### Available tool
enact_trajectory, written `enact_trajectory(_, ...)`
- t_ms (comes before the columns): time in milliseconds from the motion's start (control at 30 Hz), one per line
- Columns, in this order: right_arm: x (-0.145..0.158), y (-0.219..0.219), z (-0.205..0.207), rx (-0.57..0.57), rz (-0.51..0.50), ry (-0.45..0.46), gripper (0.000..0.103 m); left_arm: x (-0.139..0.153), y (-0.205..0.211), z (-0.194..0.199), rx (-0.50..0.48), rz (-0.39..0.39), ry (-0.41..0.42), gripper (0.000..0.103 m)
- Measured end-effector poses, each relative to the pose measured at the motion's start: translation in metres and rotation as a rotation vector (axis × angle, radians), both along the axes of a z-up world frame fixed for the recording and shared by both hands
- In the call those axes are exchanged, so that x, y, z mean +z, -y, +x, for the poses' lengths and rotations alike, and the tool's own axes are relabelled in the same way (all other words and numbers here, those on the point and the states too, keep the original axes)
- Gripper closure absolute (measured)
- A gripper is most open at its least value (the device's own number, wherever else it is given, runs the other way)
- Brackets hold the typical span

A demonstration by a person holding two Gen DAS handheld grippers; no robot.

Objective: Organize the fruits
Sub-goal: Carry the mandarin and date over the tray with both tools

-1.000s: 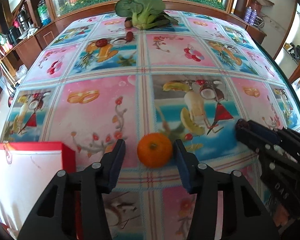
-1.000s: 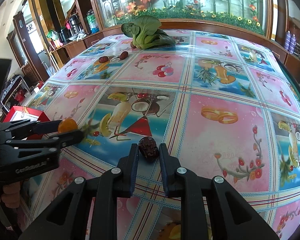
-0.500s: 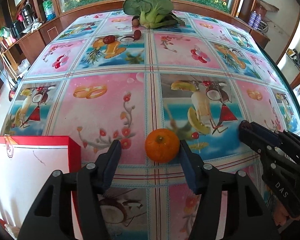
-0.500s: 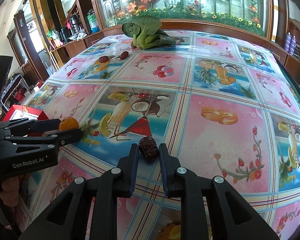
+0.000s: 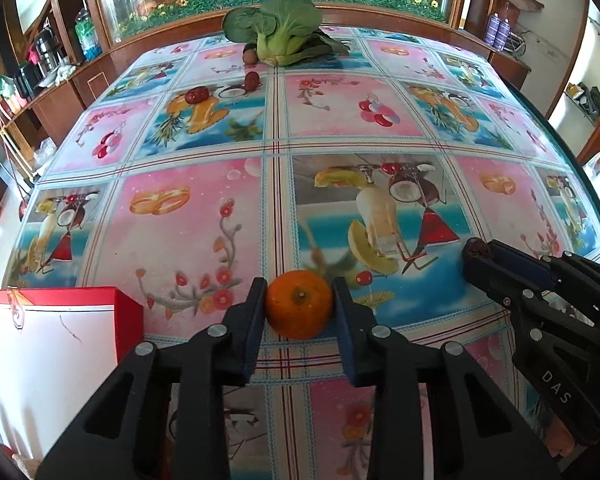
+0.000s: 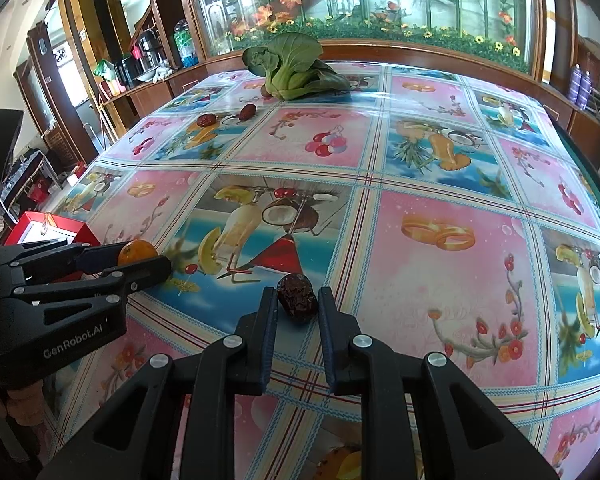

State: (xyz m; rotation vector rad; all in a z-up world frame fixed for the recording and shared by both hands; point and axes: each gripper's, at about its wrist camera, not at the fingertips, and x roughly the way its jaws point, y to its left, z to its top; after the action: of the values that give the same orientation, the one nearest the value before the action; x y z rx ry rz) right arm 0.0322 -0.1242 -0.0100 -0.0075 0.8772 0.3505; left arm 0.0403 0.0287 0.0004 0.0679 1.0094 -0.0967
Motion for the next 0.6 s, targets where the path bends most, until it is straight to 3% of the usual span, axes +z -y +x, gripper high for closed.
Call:
enact_trajectory(367, 0.001, 0.004, -0.001, -0.04, 0.001, 0.001, 0.084, 0.022, 0.017, -0.028, -0.009, 0.09, 0.095, 0.069)
enact_trajectory(600, 0.001, 0.008, -0.005, -0.078, 0.016, -0.003, 0.084, 0.033, 0.024, -0.05, -0.023, 0.097, 0.126, 0.069)
